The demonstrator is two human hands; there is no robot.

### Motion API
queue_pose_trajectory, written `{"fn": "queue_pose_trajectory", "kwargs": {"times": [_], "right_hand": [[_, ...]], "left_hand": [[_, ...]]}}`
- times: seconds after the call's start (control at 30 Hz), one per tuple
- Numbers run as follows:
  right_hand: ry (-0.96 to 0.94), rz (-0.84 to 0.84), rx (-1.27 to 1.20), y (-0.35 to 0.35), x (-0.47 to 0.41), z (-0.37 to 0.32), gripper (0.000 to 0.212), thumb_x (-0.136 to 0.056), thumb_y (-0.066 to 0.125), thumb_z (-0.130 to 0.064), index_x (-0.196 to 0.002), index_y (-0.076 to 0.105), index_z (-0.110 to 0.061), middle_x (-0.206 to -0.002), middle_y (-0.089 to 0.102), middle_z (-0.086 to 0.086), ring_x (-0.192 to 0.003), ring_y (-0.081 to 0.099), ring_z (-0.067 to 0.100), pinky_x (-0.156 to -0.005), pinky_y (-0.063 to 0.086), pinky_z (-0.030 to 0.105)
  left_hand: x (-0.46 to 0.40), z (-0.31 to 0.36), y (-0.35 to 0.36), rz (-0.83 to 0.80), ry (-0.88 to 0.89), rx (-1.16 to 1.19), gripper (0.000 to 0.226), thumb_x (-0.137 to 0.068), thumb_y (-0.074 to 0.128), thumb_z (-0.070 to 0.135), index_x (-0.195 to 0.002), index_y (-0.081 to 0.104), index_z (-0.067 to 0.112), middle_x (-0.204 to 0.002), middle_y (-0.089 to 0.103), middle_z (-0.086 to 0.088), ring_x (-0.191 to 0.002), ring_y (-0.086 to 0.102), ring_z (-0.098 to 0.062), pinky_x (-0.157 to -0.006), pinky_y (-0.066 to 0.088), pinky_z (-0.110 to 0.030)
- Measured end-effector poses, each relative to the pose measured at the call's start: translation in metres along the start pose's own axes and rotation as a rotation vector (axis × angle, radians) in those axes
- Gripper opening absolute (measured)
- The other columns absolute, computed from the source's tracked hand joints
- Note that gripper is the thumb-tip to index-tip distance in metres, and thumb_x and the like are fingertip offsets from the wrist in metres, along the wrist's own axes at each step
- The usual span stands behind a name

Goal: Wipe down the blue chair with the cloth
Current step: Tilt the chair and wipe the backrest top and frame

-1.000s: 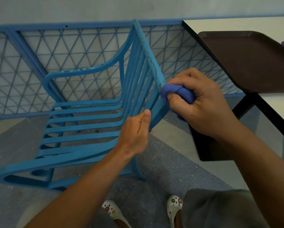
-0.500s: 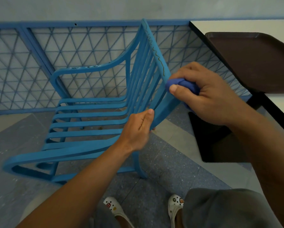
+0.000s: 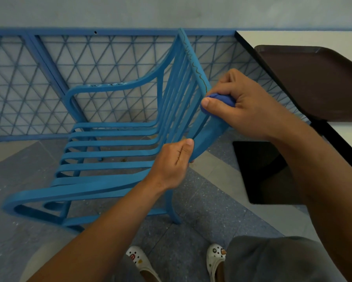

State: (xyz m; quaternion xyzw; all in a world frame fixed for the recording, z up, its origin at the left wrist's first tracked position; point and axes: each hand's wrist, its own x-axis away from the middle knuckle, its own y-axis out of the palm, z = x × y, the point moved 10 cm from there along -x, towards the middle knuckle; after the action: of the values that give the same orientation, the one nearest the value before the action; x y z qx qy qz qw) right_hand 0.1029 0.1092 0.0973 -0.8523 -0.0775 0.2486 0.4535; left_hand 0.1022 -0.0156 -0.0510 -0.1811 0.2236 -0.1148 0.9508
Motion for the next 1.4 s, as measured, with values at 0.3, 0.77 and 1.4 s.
{"fn": "queue_pose_trajectory", "kwargs": {"times": [0.3, 0.77, 1.4], "right_hand": [[-0.002, -0.012, -0.097, 0.001, 0.011, -0.001, 0.016, -0.099, 0.058, -0.041, -0.085, 0.066, -0.041, -0.088, 0.053, -0.014, -0.093, 0.051, 0.005, -0.08, 0.038, 0.014], [0.02, 0.055, -0.212, 0.005, 0.024, 0.011, 0.018, -0.098, 0.055, -0.045, -0.092, 0.069, -0.036, -0.092, 0.055, -0.007, -0.094, 0.053, 0.011, -0.082, 0.041, 0.016], [0.092, 0.048, -0.182, 0.003, 0.006, 0.019, 0.023, -0.094, 0.058, -0.052, -0.092, 0.072, -0.033, -0.092, 0.055, -0.007, -0.089, 0.058, 0.009, -0.079, 0.044, 0.021]], "left_hand": [[0.001, -0.009, 0.0, -0.111, -0.042, -0.016, 0.061, -0.105, 0.031, 0.051, -0.069, 0.053, 0.007, -0.061, 0.055, -0.012, -0.055, 0.051, -0.028, -0.052, 0.04, -0.048], [0.003, -0.007, -0.003, -0.097, -0.025, -0.031, 0.058, -0.106, 0.033, 0.049, -0.067, 0.047, 0.008, -0.056, 0.044, -0.006, -0.05, 0.041, -0.013, -0.047, 0.032, -0.032], [0.003, -0.007, -0.003, -0.119, -0.05, -0.028, 0.057, -0.103, 0.033, 0.056, -0.064, 0.043, 0.016, -0.055, 0.037, 0.003, -0.05, 0.036, -0.006, -0.047, 0.029, -0.03]]}}
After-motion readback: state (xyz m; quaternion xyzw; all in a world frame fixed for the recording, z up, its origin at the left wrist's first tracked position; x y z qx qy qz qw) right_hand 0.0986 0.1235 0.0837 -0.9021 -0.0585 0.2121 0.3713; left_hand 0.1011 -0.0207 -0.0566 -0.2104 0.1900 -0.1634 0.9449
